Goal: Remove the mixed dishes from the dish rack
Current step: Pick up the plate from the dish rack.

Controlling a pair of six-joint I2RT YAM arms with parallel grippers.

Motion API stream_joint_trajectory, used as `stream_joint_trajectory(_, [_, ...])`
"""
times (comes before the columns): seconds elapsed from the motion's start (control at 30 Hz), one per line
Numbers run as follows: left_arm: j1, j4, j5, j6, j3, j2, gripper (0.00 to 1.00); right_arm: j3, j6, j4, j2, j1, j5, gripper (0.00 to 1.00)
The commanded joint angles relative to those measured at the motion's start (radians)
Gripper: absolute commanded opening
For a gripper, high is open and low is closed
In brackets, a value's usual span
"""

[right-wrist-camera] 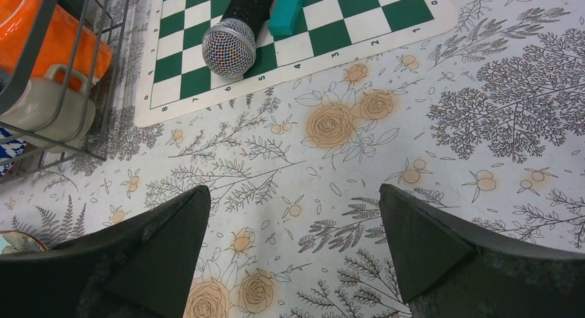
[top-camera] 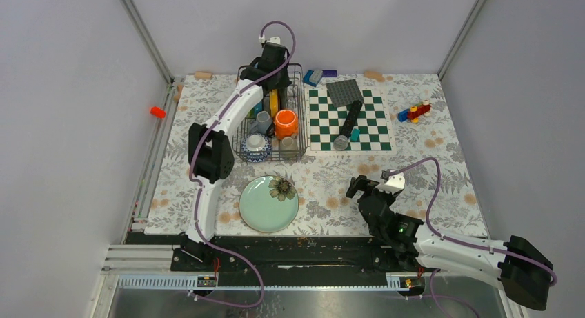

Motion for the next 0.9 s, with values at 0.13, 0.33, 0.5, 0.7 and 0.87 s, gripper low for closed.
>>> stream_joint_trajectory(0.13, [0.005, 0.059, -0.073, 0.095, 0.044, -0.154, 0.00, 0.038, 0.020, -0.006, -0.025, 0.006, 0.071, 1.00])
stream_joint_trajectory(0.33, [0.004, 0.076, -0.047, 0.123, 0.031, -0.207, 0.00, 0.031, 0.026, -0.023, -0.059, 0.006, 0.071, 1.00])
stream_joint_trajectory(0.5, [0.004, 0.081, -0.042, 0.125, 0.015, -0.245, 0.00, 0.026, 0.032, -0.031, -0.087, 0.006, 0.069, 1.00])
stream_joint_trajectory(0.7, [0.002, 0.096, -0.042, 0.129, 0.013, -0.276, 0.00, 0.027, 0.033, -0.040, -0.095, 0.006, 0.069, 1.00])
stream_joint_trajectory(0.87, [0.004, 0.112, -0.053, 0.138, 0.014, -0.273, 0.00, 0.029, 0.024, -0.036, -0.093, 0.006, 0.062, 1.00])
